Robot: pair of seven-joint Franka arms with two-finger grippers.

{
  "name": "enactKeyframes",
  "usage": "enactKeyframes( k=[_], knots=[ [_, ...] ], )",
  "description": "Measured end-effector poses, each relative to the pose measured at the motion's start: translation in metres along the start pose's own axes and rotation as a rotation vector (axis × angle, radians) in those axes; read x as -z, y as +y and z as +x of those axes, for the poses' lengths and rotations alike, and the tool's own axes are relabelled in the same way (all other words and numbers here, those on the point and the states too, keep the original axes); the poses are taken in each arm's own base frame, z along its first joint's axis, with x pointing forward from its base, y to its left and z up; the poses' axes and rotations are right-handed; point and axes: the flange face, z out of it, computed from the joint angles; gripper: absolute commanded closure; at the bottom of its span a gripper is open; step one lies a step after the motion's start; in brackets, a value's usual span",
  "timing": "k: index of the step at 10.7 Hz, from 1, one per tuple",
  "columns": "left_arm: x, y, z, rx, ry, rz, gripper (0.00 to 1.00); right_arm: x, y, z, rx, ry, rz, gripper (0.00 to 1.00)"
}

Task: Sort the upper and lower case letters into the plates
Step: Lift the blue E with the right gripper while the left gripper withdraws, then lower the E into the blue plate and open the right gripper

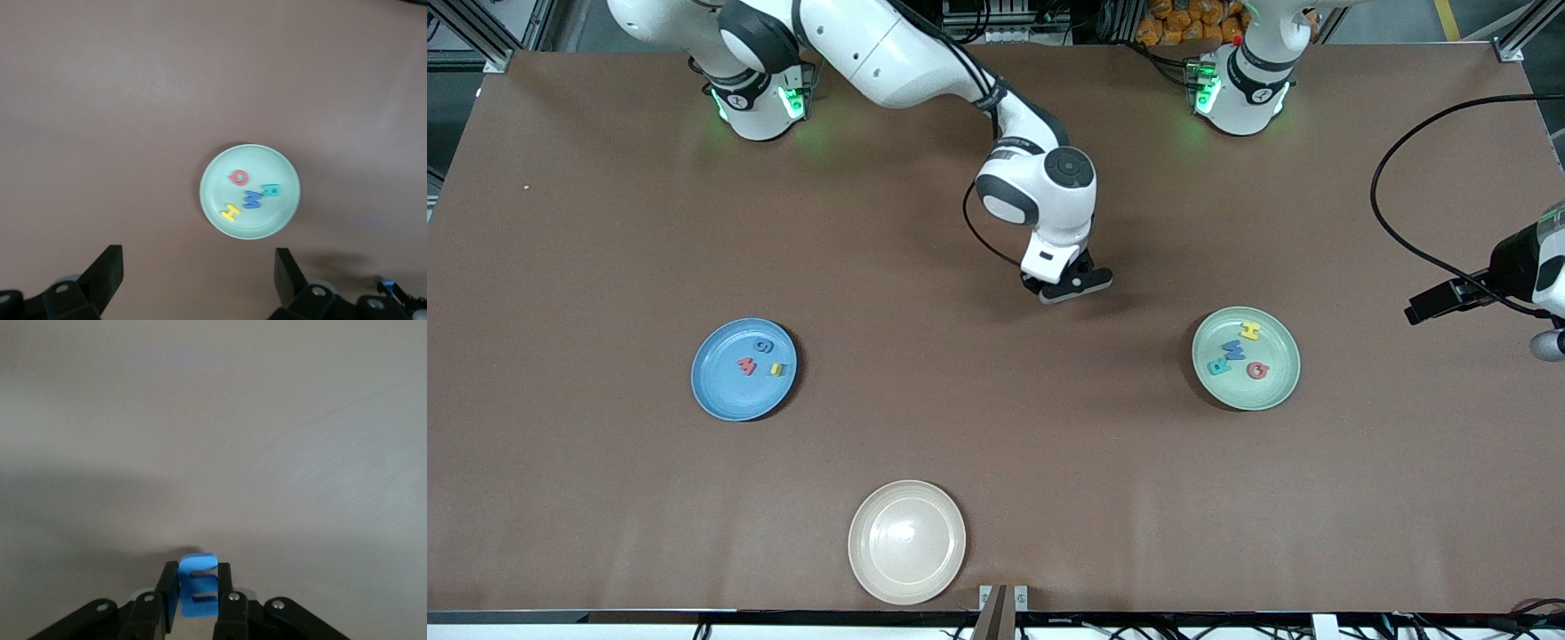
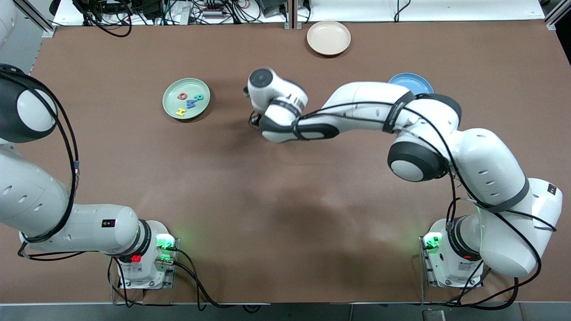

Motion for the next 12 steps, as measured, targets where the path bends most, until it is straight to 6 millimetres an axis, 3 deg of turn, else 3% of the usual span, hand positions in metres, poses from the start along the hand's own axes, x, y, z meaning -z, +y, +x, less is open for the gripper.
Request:
enactKeyframes(
  k=[2, 4, 6, 8, 10, 12],
  knots=[
    [0.013, 0.002, -0.007, -0.006, 0.007, -0.014, 0.00, 0.042, 0.048, 0.037, -0.099, 0.006, 0.019, 1.00],
    [0.028, 0.007, -0.022, -0.040, -0.008, -0.011, 0.00, 0.096, 0.124, 0.066, -0.198, -0.016, 0.048, 1.00],
    [0.034, 0.019, -0.033, -0.075, -0.024, -0.007, 0.00, 0.151, 0.222, 0.066, -0.252, -0.075, 0.041, 1.00],
    [0.033, 0.021, -0.034, -0.089, -0.028, -0.005, 0.00, 0.193, 0.317, 0.044, -0.331, -0.181, -0.023, 1.00],
    [0.033, 0.014, -0.033, -0.085, -0.028, -0.005, 0.00, 0.196, 0.379, 0.042, -0.380, -0.212, -0.041, 1.00],
    [0.033, 0.008, -0.031, -0.074, -0.028, -0.004, 0.00, 0.180, 0.444, 0.042, -0.385, -0.242, -0.051, 1.00]
  ],
)
